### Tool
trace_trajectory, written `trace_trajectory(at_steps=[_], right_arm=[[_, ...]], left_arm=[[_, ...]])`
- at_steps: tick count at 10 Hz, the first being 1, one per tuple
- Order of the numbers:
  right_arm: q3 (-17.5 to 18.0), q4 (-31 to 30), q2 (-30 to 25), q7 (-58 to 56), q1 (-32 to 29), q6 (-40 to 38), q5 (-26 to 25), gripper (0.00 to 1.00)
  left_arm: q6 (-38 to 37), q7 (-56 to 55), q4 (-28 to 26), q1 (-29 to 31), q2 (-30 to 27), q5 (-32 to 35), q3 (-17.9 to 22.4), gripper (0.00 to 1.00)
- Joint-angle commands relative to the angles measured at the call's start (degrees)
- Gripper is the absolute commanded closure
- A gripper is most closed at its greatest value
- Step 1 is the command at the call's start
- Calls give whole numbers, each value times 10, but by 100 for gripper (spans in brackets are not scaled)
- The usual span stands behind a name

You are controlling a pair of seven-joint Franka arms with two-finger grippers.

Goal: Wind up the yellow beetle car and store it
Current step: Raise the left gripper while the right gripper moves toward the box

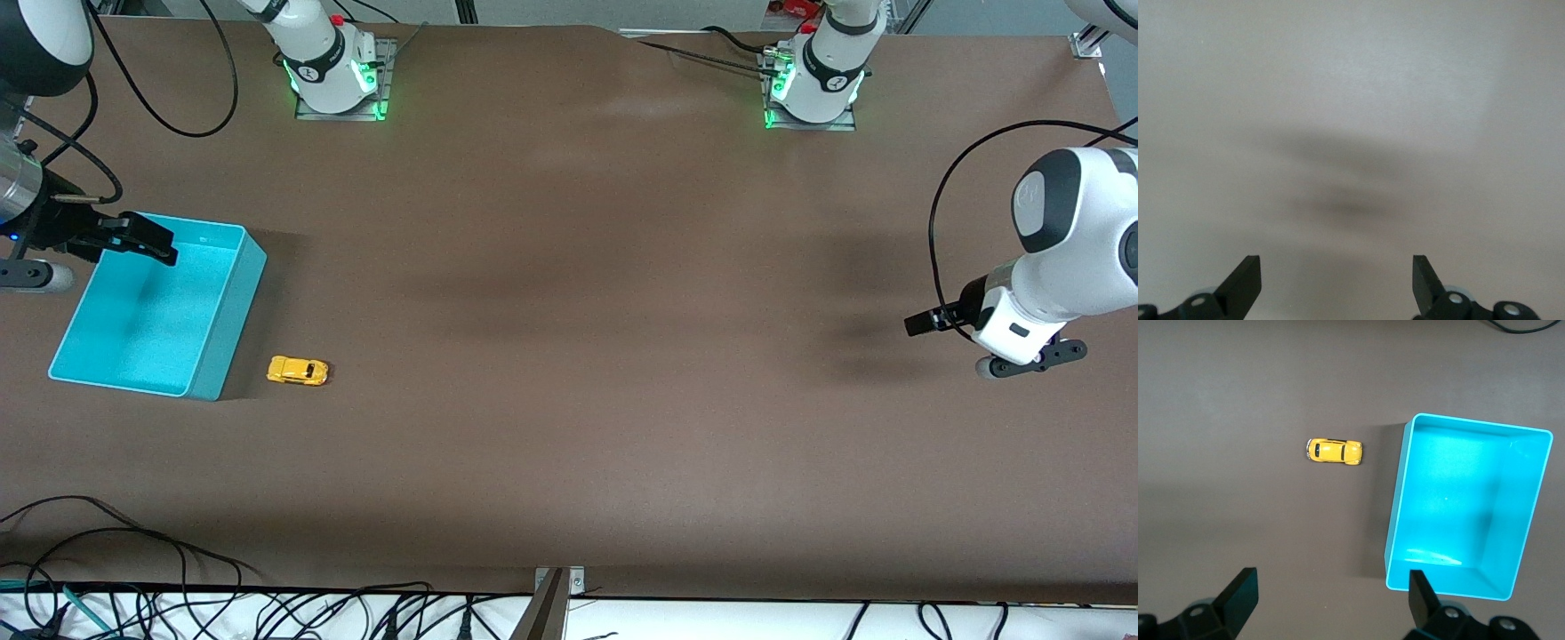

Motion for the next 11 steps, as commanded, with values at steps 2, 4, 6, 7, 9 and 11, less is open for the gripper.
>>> trace_trajectory(at_steps=[2, 4, 6, 7, 9, 11], right_arm=[[-3, 11, 8, 2, -6, -9, 31, 0], [-13, 11, 21, 11, -12, -8, 34, 0], [-18, 10, 26, 7, -21, -3, 37, 0], [-18, 7, 26, 7, -31, -6, 39, 0], [-18, 6, 27, 10, -41, -8, 48, 0], [-17, -28, 25, 17, -44, 1, 51, 0]], left_arm=[[-19, 36, -4, 3, -22, -10, -13, 0], [-26, 46, -3, 3, -23, -11, -17, 0], [-27, 47, 5, 0, -24, -10, -19, 0], [-27, 48, 4, 2, -24, -10, -27, 0], [-27, 46, 4, -2, -22, -10, -30, 0], [-27, 46, 4, -3, -22, -10, -30, 0]])
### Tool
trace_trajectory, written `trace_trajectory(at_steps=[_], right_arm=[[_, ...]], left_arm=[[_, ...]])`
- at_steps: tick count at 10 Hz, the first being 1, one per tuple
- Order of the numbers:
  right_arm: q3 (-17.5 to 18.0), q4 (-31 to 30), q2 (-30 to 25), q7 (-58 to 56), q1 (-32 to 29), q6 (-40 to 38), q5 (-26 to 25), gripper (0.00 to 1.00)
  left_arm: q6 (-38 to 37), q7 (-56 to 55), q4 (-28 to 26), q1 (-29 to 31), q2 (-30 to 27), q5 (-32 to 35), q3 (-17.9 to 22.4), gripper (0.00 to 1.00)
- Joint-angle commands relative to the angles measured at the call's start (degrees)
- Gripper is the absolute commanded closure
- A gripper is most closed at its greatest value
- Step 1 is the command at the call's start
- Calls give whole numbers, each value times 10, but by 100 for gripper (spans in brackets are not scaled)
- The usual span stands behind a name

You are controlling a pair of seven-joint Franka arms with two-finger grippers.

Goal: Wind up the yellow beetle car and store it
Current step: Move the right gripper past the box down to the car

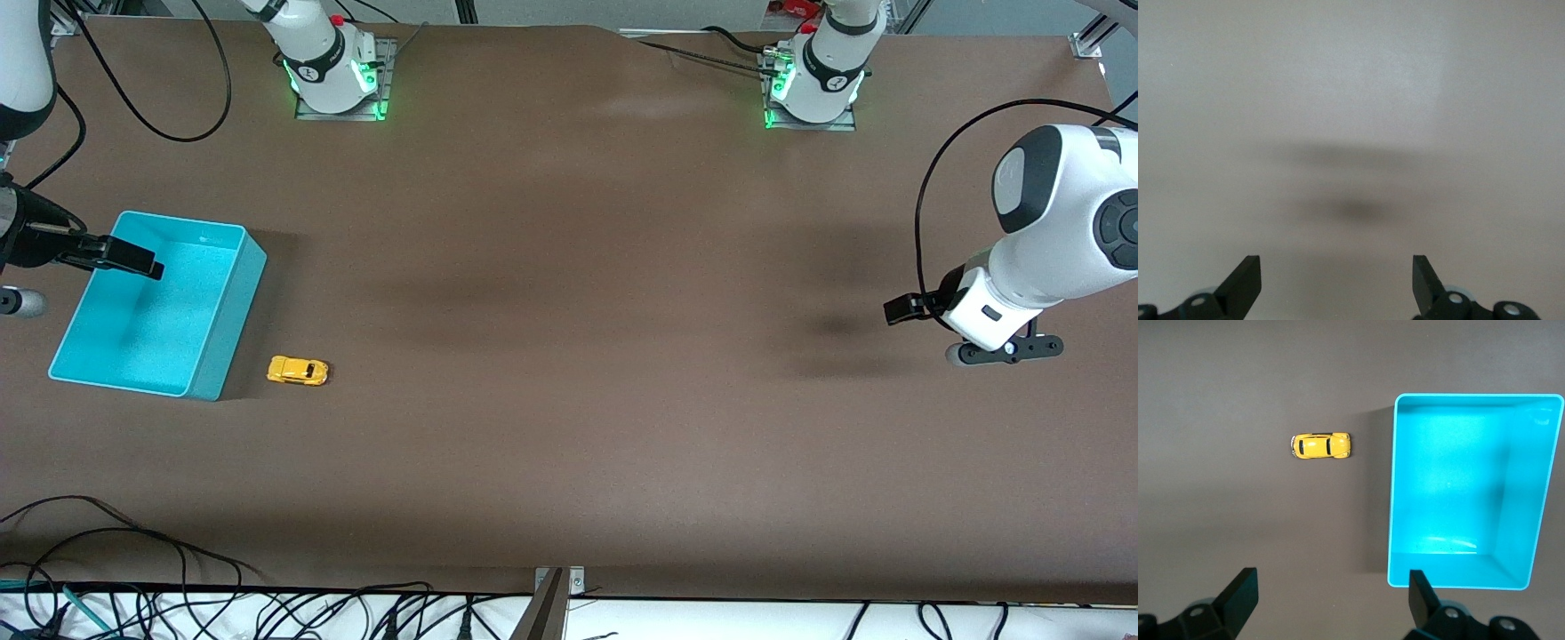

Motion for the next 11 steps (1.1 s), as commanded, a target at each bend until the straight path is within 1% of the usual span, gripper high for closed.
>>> trace_trajectory(at_steps=[1, 2, 4, 6, 8, 10, 11], right_arm=[[3, -68, -24, 9, -7, 33, 11, 0], [3, -113, -41, 9, -7, 74, 11, 0], [4, -185, -62, 9, -7, 149, 11, 0], [9, -235, -62, 9, -7, 206, 10, 0], [10, -275, -64, 9, -6, 246, 10, 0], [18, -346, -75, 9, -6, 340, 10, 0], [27, -361, -73, 9, -6, 360, 10, 0]], left_arm=[[-11, 14, 2, 0, -8, -10, 1, 0], [-11, 14, 3, 0, -8, -10, 1, 0], [-11, 14, 2, 0, -7, -10, 1, 0], [-11, 14, 2, 0, -6, -10, 1, 0], [-11, 11, 2, 0, -5, -10, 1, 0], [-11, 11, 2, 0, -4, -10, 1, 0], [-10, 11, 2, 0, -5, -10, 1, 0]])
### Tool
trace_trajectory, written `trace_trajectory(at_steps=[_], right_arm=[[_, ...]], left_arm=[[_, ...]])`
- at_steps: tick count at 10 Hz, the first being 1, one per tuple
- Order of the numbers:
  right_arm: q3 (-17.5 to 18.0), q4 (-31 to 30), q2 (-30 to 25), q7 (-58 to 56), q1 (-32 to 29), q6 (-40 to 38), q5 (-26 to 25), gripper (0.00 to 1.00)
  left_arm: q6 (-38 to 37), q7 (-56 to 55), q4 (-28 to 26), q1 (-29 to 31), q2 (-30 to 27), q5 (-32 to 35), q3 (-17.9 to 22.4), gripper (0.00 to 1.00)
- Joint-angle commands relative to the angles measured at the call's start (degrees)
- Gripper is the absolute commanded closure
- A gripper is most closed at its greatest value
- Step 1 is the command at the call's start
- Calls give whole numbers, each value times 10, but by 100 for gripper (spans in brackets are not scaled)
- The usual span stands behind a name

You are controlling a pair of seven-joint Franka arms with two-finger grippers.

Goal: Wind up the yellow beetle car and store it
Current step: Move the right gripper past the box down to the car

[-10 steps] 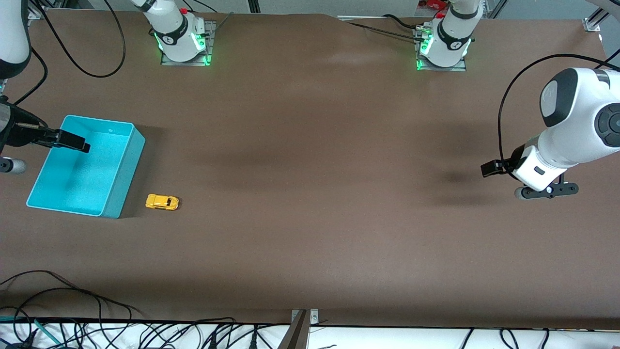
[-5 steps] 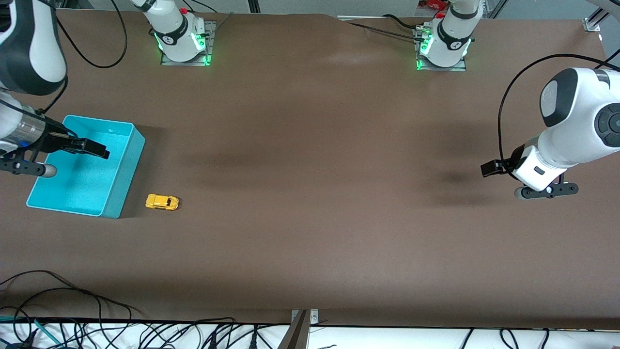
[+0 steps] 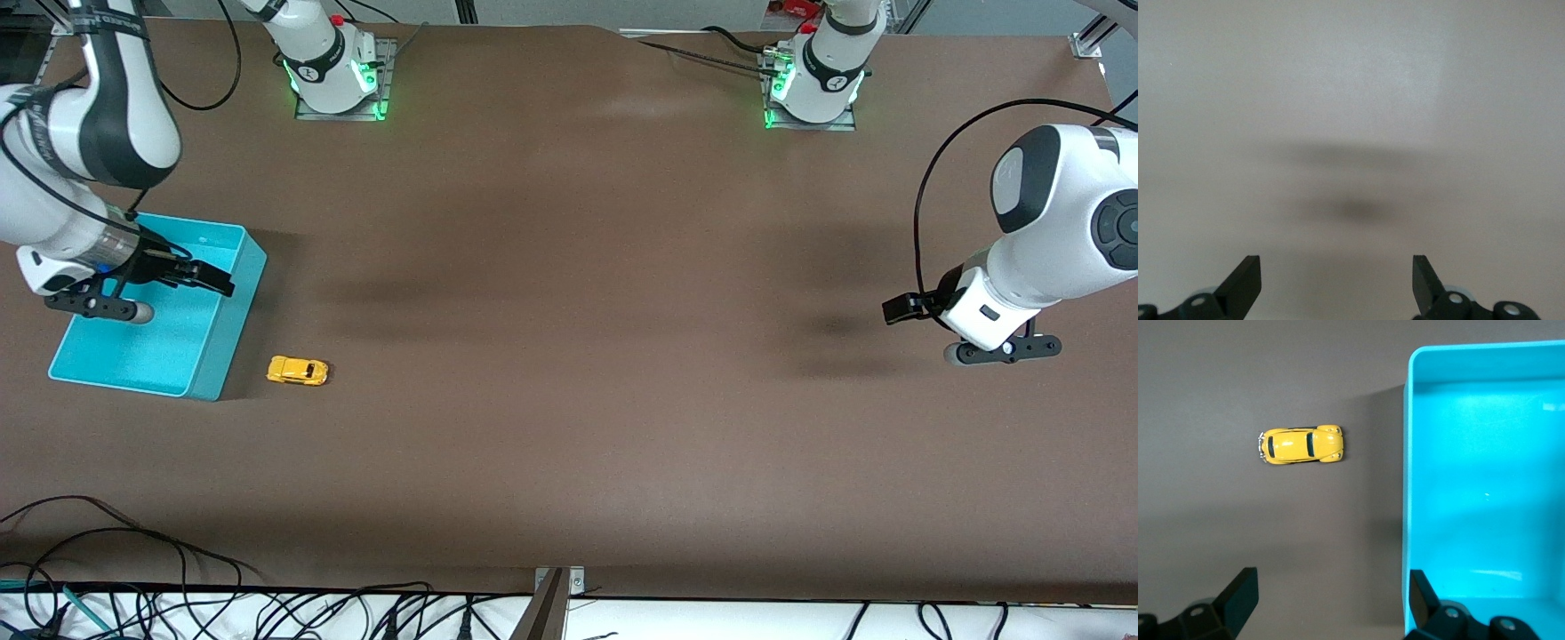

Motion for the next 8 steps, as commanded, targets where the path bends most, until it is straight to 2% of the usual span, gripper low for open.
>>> trace_trajectory(at_steps=[1, 3, 4, 6, 8], right_arm=[[20, -48, -16, 5, -3, 43, 4, 0], [41, -32, 34, 1, -3, 53, -15, 0], [50, -32, 51, 4, -1, 64, -67, 0], [65, -22, 86, 3, -1, 83, -135, 0], [68, 38, 125, 11, 0, 76, -134, 0]], left_arm=[[-9, 11, 2, -1, -5, -10, 1, 0], [-9, 13, 2, -1, -5, -10, 1, 0], [-9, 14, 2, -1, -4, -10, 1, 0], [-9, 13, 2, -1, -4, -10, 1, 0], [-9, 12, 2, -1, -4, -10, 1, 0]])
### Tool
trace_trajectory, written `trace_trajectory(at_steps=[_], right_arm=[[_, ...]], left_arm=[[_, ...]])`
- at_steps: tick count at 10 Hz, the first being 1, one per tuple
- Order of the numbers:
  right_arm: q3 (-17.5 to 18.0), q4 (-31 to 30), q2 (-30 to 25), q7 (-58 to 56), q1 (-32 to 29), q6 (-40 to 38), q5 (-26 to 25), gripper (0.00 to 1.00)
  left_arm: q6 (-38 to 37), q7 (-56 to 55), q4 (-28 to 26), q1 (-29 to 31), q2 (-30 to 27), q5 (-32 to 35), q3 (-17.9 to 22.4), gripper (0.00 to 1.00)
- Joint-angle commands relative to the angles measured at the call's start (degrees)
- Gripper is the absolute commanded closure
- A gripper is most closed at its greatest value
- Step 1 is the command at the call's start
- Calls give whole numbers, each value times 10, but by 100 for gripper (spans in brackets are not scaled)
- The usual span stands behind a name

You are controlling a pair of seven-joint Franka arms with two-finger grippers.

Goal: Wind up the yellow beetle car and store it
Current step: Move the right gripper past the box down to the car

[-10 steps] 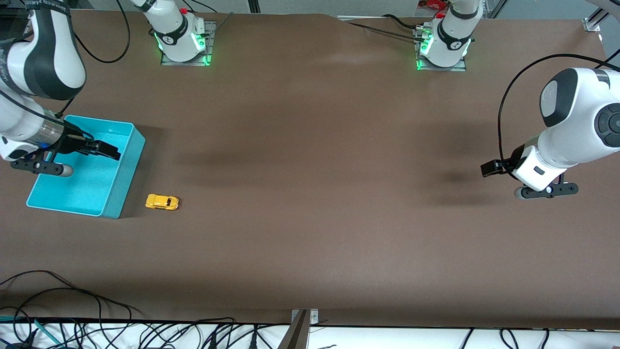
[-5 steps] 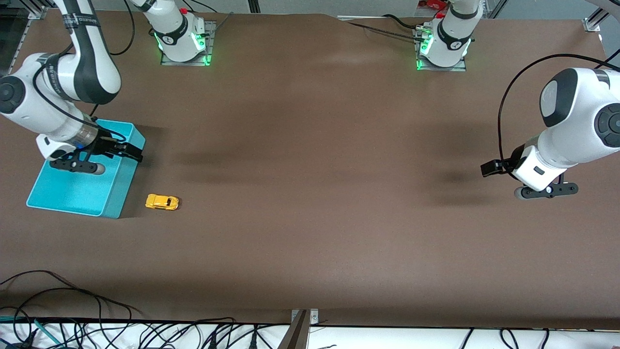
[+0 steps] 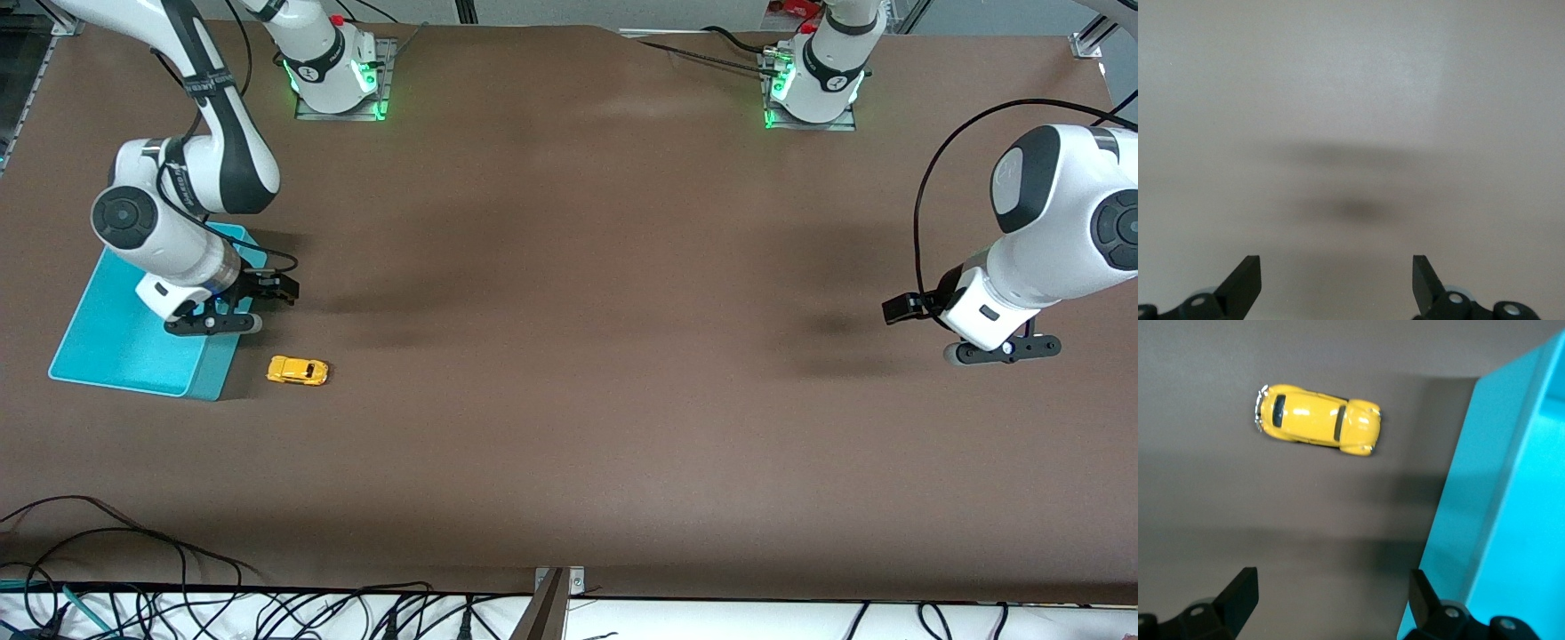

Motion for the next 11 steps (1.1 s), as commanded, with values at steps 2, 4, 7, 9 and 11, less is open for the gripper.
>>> trace_trajectory(at_steps=[2, 4, 7, 9, 11], right_arm=[[14, 89, 65, 155, 1, -6, -15, 0], [15, 102, 91, 325, 1, 8, -15, 0], [16, 107, 111, 471, 1, 40, -11, 0], [17, 116, 117, 625, 1, 47, -10, 0], [17, 116, 134, 776, -1, 72, -10, 0]], left_arm=[[-9, 12, 3, 0, -5, -10, 1, 0], [-10, 14, 3, 0, -5, -10, 1, 0], [-10, 14, 3, 0, -5, -10, 1, 0], [-10, 14, 3, 0, -5, -10, 1, 0], [-10, 14, 4, 0, -5, -10, 1, 0]])
